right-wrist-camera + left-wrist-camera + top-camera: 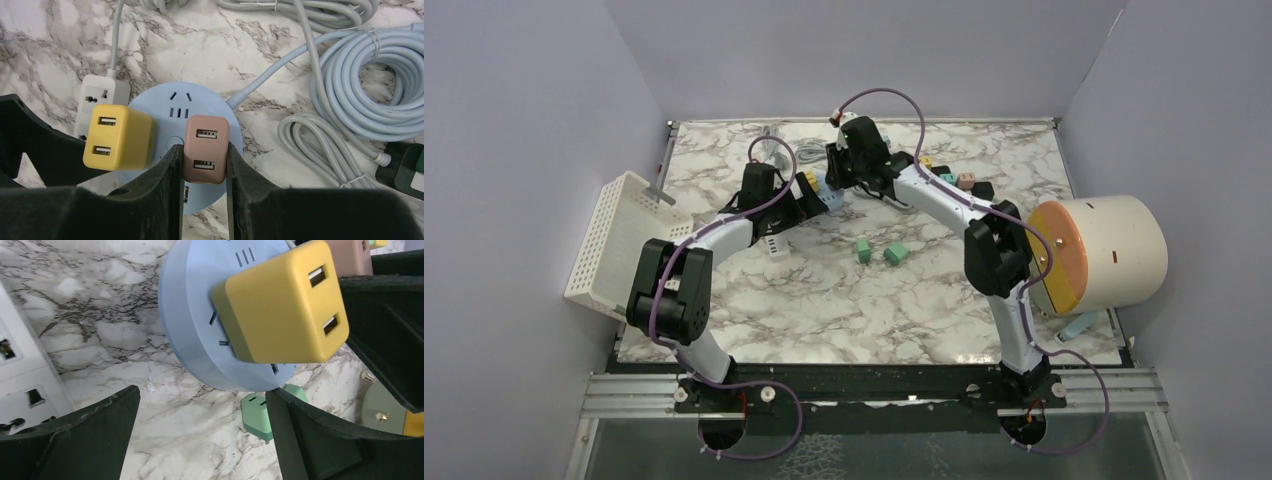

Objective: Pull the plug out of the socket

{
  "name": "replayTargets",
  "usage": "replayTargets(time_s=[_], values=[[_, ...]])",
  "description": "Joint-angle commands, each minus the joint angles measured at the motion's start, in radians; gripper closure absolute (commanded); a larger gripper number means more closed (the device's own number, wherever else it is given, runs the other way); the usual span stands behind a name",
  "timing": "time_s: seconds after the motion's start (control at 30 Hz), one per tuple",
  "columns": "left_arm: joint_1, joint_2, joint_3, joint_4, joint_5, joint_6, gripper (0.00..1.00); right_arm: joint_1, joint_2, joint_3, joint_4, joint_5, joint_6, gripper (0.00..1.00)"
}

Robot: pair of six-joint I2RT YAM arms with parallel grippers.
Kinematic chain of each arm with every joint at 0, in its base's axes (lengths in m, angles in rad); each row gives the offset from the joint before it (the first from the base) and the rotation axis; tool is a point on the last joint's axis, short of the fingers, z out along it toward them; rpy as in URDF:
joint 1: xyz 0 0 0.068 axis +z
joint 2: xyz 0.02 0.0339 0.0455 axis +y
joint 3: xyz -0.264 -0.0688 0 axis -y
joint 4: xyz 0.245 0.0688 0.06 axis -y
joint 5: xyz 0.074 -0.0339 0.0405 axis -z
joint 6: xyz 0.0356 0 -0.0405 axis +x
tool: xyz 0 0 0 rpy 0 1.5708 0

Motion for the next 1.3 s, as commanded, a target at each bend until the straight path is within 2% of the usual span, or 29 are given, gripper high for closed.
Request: replayTargets(time_s=[0.0, 0.43, 0.6, 0.73, 0.97, 1.0, 1.07, 1.1, 1.27], values=[[-0.008, -0.024, -0.038, 0.181, -0.018, -0.085, 0.02, 0.007, -0.088, 0.013, 0.087, -0.110, 0.058, 0.99], [-0.008, -0.065, -0.151, 0.466, 0.001, -0.217, 0.01, 0.007, -0.123, -0.034, 0.101, -0.147, 0.077, 0.99], [-0.006, -0.078, -0.208, 0.579, 0.007, -0.274, 0.08, 0.007, -0.131, -0.036, 0.102, -0.156, 0.079, 0.99], [-0.005, -0.053, -0.209, 0.593, 0.006, -0.298, 0.26, 0.007, -0.146, -0.045, 0.107, -0.162, 0.077, 0.99], [-0.005, -0.018, -0.201, 0.629, 0.001, -0.359, 0.52, 0.006, -0.174, -0.064, 0.111, -0.179, 0.079, 0.99], [-0.004, -0.012, -0.198, 0.632, 0.003, -0.366, 0.59, 0.007, -0.180, -0.065, 0.114, -0.186, 0.082, 0.99], [-0.005, 0.001, -0.190, 0.635, 0.007, -0.377, 0.91, 0.006, -0.188, -0.066, 0.119, -0.207, 0.090, 0.99], [-0.005, 0.005, -0.190, 0.635, 0.003, -0.386, 1.00, 0.007, -0.191, -0.065, 0.121, -0.217, 0.093, 0.99], [-0.005, 0.008, -0.199, 0.633, -0.025, -0.395, 1.00, 0.005, -0.225, -0.071, 0.132, -0.266, 0.093, 0.99]])
